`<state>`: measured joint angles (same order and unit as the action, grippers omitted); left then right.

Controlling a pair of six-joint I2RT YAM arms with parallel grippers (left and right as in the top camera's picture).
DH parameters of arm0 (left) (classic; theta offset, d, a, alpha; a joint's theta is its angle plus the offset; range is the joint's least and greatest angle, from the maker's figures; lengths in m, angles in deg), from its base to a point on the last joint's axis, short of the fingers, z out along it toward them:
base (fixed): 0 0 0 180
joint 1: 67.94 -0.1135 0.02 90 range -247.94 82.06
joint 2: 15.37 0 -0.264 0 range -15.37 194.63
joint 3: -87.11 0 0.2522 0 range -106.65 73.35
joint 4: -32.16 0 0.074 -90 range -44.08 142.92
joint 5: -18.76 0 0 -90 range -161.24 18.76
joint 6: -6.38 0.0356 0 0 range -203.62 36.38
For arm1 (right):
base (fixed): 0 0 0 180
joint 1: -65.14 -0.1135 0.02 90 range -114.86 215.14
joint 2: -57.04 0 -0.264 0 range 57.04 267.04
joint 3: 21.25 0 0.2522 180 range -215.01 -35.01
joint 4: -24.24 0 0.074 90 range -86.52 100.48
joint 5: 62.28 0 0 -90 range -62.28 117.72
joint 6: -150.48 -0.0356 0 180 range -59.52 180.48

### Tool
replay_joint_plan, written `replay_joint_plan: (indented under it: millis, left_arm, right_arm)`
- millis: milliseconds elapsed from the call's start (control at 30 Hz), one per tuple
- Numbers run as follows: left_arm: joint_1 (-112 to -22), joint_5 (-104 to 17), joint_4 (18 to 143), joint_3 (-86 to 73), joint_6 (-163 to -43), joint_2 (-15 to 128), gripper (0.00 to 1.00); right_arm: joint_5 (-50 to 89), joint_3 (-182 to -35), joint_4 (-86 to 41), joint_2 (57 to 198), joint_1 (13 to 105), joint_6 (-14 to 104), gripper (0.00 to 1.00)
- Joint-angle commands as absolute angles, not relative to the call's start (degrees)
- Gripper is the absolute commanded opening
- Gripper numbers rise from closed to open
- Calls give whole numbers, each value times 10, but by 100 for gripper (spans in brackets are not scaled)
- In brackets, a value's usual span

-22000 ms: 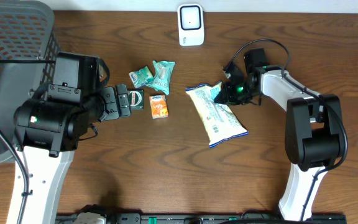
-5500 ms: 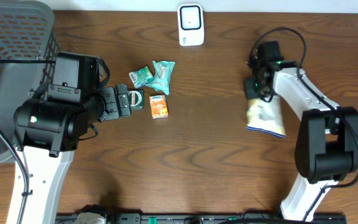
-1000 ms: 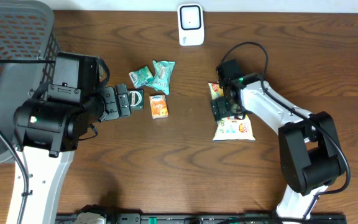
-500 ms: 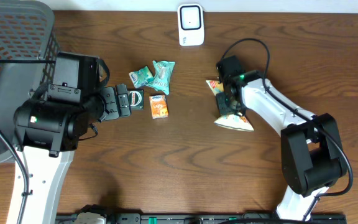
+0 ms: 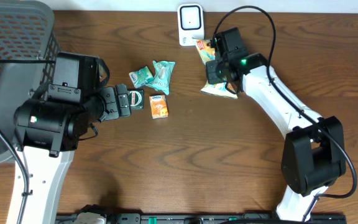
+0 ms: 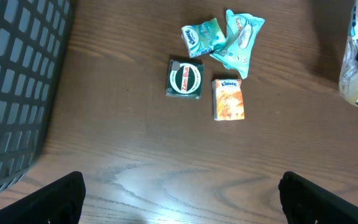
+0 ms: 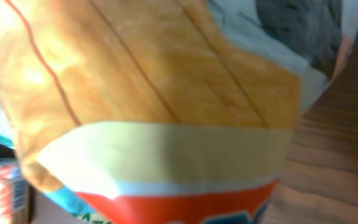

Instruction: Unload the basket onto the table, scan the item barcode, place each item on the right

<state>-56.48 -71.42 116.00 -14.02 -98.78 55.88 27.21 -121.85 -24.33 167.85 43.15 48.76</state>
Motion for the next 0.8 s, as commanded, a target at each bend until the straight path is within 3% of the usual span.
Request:
replay_joint_plan:
  millis: [0, 300, 400, 767]
  left_arm:
    - [-564, -719, 1160, -146, -987, 558, 98]
    - [-564, -719, 1160, -146, -987, 558, 98]
    - [-564, -719, 1160, -146, -987, 558, 98]
    - [-564, -719, 1160, -146, -987, 558, 98]
  right_arm:
    - [225, -1231, -243, 1680, 428, 485, 1]
    - [158, -1231, -244, 1680, 428, 491, 1]
    - [168, -1231, -235, 1681, 428, 566, 1]
    - [233, -1231, -71, 1681, 440, 612, 1]
